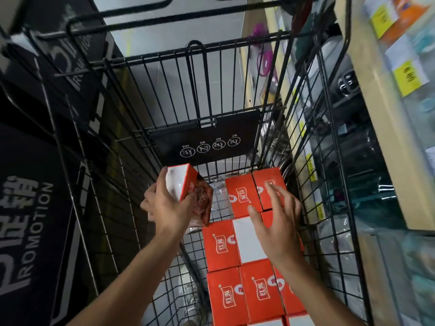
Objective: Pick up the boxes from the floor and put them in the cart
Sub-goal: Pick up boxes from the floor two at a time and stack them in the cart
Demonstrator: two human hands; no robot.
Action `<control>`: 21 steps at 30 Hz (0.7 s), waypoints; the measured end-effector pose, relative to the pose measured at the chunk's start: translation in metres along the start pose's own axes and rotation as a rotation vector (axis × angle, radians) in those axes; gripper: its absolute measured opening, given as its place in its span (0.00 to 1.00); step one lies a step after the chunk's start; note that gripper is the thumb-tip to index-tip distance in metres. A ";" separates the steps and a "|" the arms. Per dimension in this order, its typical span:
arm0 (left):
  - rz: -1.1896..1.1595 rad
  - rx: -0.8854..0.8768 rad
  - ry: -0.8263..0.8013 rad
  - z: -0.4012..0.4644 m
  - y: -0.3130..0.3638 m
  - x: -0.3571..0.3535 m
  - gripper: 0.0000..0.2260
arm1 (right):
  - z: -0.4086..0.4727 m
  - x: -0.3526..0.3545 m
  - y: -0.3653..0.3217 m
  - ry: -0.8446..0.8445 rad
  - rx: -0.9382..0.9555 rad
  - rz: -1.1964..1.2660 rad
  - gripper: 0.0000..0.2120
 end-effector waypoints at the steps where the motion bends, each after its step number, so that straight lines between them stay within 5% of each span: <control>1: -0.025 0.018 -0.002 0.007 0.006 -0.003 0.38 | 0.000 0.004 -0.003 0.019 0.020 0.021 0.31; 21: 0.219 -0.045 -0.156 -0.012 -0.013 -0.093 0.41 | -0.020 0.029 0.000 0.016 0.000 0.171 0.29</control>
Point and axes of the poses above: each hand's wrist, its own z-axis towards the middle knuckle, its own x-axis out of the back of the hand, y = z × x, the point moved 2 cm from there along z, towards the middle knuckle, and after that the axes turned 13 degrees about z, right-handed, at the moved point
